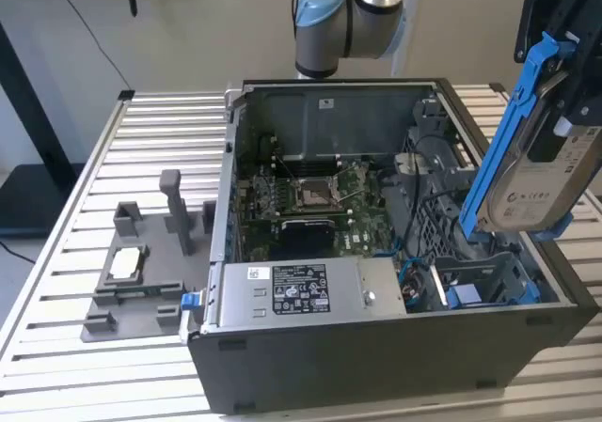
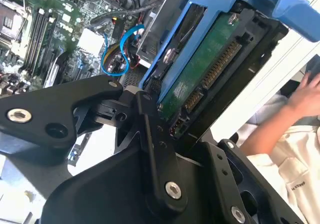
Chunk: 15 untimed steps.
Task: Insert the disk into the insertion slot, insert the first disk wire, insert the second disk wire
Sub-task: 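Insert the disk into the insertion slot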
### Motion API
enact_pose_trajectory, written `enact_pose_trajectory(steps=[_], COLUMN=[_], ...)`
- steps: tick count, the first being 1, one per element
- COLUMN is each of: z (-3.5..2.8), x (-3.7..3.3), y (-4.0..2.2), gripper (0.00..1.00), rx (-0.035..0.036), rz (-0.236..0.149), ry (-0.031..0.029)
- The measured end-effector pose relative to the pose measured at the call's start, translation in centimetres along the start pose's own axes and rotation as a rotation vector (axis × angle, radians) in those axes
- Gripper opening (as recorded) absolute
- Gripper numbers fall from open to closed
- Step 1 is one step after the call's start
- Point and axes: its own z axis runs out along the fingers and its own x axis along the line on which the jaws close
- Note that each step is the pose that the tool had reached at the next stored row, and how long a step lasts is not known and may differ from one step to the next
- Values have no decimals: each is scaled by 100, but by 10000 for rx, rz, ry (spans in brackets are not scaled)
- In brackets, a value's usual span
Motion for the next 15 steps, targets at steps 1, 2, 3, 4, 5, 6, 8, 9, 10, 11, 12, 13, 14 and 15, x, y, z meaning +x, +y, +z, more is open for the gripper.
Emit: enact_pose_trajectory(steps=[1,2,3,4,5,6,8,9,10,11,12,13,14,15], z=[0,2,8,19,35,52,84,103,120,138,156,174,192,212], x=[0,0,0,0,-1,-1,-1,-1,-1,-1,-1,-1,-2,-3], y=[0,0,-1,-1,-1,-2,-4,-4,-5,-6,-7,-7,-6,-6], gripper=[32,32,32,32,32,32,32,32,32,32,32,32,32,32], rx=[0,0,0,0,0,0,6,20,36,44,52,62,73,82], rz=[0,0,-1,0,-1,-1,-6,-12,-20,-27,-32,-33,-33,-34], ry=[0,-1,-2,0,1,0,0,-2,0,-2,-5,-6,-7,-10])
